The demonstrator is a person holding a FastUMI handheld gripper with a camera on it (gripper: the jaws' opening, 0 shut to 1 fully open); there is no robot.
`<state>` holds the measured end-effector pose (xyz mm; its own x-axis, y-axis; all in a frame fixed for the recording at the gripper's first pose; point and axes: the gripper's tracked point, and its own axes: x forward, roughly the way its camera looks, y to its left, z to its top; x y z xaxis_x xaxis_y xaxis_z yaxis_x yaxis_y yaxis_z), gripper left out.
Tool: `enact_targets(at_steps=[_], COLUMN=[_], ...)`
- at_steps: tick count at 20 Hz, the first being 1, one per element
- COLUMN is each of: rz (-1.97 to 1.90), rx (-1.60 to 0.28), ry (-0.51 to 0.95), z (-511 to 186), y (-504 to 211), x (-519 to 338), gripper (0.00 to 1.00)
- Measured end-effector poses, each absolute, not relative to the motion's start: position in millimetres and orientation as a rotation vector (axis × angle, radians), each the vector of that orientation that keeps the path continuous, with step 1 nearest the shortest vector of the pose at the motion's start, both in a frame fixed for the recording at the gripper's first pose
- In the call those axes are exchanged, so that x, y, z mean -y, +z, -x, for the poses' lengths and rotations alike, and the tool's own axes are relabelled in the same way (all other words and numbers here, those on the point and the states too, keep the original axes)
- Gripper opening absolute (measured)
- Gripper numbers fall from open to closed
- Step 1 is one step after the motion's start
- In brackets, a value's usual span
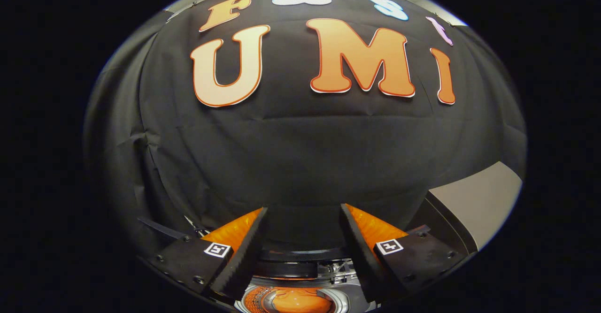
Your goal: Put the clothes into the washing machine and then close the washing machine lid.
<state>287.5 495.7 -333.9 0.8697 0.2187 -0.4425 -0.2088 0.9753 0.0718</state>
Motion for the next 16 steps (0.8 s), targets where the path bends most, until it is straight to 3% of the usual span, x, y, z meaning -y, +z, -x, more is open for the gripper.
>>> enact_targets(at_steps=[16], rz=[-0.015], rx=[-0.4], ry=[0.222], z=[-217.9], y=[-335.6], x=[-480.0], gripper=[0.96])
